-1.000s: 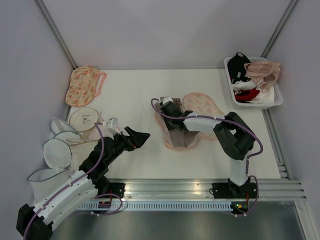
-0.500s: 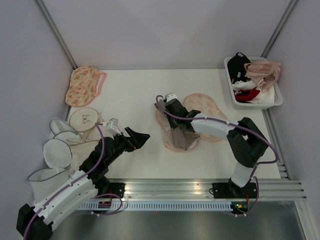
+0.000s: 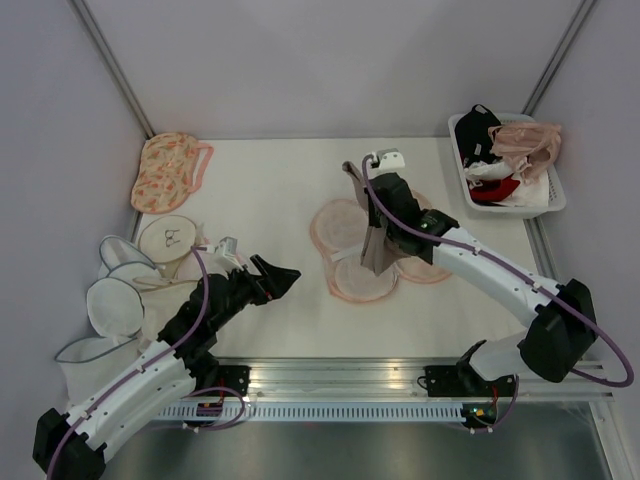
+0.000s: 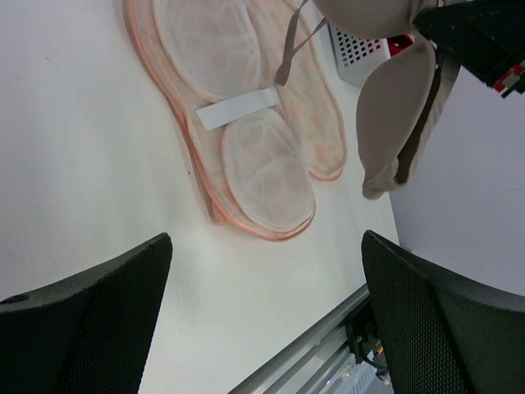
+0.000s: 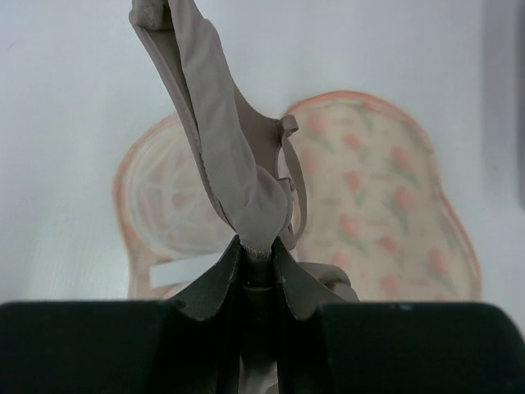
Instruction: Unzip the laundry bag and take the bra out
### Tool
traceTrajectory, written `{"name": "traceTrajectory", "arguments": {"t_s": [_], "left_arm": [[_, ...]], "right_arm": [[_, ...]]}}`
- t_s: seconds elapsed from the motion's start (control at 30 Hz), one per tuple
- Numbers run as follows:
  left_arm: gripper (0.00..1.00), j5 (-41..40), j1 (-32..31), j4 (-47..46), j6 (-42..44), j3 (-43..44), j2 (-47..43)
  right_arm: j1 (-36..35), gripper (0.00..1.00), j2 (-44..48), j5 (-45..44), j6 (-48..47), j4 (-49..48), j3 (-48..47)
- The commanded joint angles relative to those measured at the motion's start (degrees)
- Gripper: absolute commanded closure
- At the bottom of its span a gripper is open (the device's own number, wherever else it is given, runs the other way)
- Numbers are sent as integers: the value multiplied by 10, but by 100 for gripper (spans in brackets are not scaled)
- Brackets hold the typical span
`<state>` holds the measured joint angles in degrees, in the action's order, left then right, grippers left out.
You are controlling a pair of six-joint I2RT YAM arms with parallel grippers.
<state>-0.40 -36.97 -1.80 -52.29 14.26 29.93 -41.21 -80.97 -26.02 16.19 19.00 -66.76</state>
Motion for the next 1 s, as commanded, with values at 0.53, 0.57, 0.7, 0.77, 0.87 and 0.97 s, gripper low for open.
{"name": "traceTrajectory", "arguments": {"t_s": [0.53, 0.57, 0.7, 0.77, 0.87, 0.97], "left_arm": [[0, 50, 1, 58, -11, 70, -8], [0, 50, 1, 65, -10, 74, -8], [0, 48, 1, 87, -10, 86, -9], [0, 51, 1, 96, -6, 90, -10], [0, 37, 1, 110, -4, 93, -13], [0, 31, 1, 108, -6, 92, -12]], "right_arm": [[429, 99, -251, -208, 39, 93, -438], [438, 100, -289, -210, 39, 104, -475], [481, 100, -366, -223, 62, 104, -514], [488, 99, -412, -186, 56, 100, -530], [495, 100, -478, -156, 62, 135, -591], [495, 84, -495, -121, 64, 133, -588]]}}
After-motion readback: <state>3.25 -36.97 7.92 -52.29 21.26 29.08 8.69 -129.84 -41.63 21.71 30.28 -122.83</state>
